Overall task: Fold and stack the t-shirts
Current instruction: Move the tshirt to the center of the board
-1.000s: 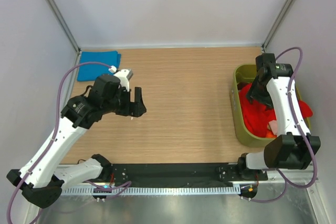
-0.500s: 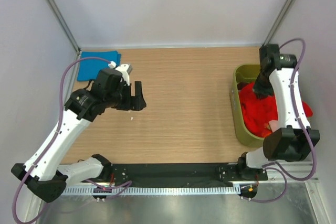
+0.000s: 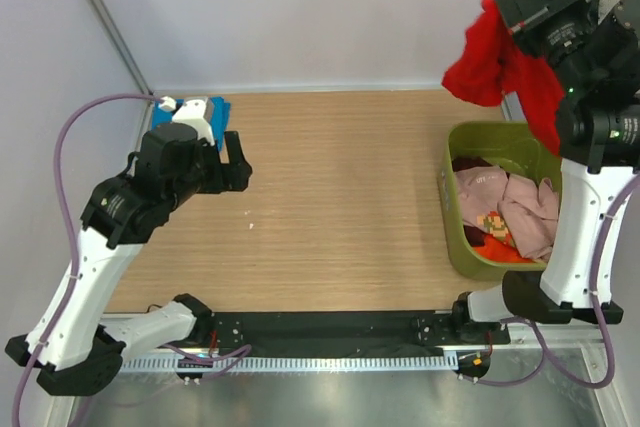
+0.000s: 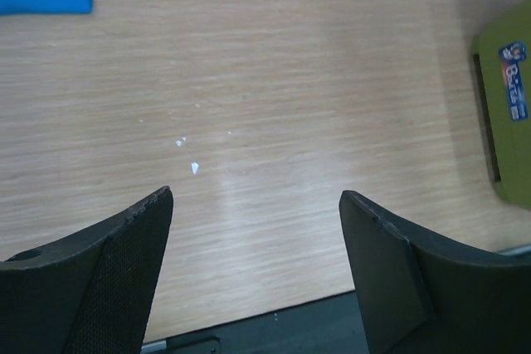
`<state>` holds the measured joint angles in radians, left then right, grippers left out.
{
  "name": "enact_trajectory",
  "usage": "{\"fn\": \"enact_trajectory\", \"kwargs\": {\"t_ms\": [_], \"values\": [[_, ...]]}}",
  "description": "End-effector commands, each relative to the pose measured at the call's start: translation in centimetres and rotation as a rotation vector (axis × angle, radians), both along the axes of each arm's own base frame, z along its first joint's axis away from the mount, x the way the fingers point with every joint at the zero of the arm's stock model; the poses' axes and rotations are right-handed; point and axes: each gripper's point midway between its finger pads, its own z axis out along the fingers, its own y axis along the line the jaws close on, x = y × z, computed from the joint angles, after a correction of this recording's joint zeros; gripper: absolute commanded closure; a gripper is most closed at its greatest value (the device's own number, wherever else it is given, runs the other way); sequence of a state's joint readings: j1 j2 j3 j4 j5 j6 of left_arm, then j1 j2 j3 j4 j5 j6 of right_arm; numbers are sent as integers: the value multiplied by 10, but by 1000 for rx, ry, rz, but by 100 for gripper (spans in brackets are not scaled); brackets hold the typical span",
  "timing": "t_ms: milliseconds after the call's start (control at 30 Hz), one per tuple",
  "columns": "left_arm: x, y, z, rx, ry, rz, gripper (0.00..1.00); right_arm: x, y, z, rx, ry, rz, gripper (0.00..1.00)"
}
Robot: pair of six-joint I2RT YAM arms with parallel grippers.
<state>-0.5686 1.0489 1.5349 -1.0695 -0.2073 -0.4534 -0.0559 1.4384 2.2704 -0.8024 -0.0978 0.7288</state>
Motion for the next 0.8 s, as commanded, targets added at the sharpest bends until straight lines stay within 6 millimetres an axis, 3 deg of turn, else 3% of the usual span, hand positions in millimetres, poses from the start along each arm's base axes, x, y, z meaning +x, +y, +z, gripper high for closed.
{"fn": "enact_trajectory", "kwargs": {"t_ms": [0, 33, 67, 133, 200, 233, 267, 333, 367, 433, 467, 533, 567, 633, 733, 767], "values": [[0, 27, 19, 32, -110, 93, 17, -28, 108, 94, 137, -369, 530, 99], [-2, 34, 24, 29, -140, 120, 17, -44, 141, 99, 159, -370, 669, 99], [-2, 36, 28, 18, -159, 132, 16, -60, 156, 114, 173, -414, 742, 99], [-4, 45, 34, 18, -191, 163, 16, -53, 190, 95, 237, -329, 862, 99], [-5, 49, 38, 16, -208, 184, 16, -41, 203, 66, 240, -248, 866, 94], [-6, 54, 42, 14, -223, 201, 17, -30, 209, 29, 252, -144, 858, 86], [-7, 56, 43, 11, -227, 207, 17, -25, 211, 8, 259, -87, 848, 67], [-10, 60, 46, 9, -239, 221, 17, -20, 211, -36, 257, 21, 825, 51], [-12, 64, 48, 7, -250, 232, 17, -18, 207, -88, 209, 147, 789, 37], [-15, 66, 46, 17, -247, 232, 16, -7, 182, -151, 105, 330, 610, 24], [-15, 66, 43, 23, -237, 230, 17, -15, 167, -220, -8, 571, 547, 18], [-15, 60, 33, 25, -196, 208, 16, -26, 162, -279, -173, 769, 579, 18], [-14, 55, 27, 25, -175, 191, 16, -39, 163, -330, -244, 969, 618, 20], [-9, 38, 13, 23, -113, 133, 15, -62, 184, -366, -435, 1040, 724, 21], [0, 15, -22, 53, 24, 66, 14, -85, 218, -415, -512, 1098, 836, 24], [2, 11, -37, 69, 82, 64, 14, -84, 229, -420, -505, 1083, 859, 29]]}}
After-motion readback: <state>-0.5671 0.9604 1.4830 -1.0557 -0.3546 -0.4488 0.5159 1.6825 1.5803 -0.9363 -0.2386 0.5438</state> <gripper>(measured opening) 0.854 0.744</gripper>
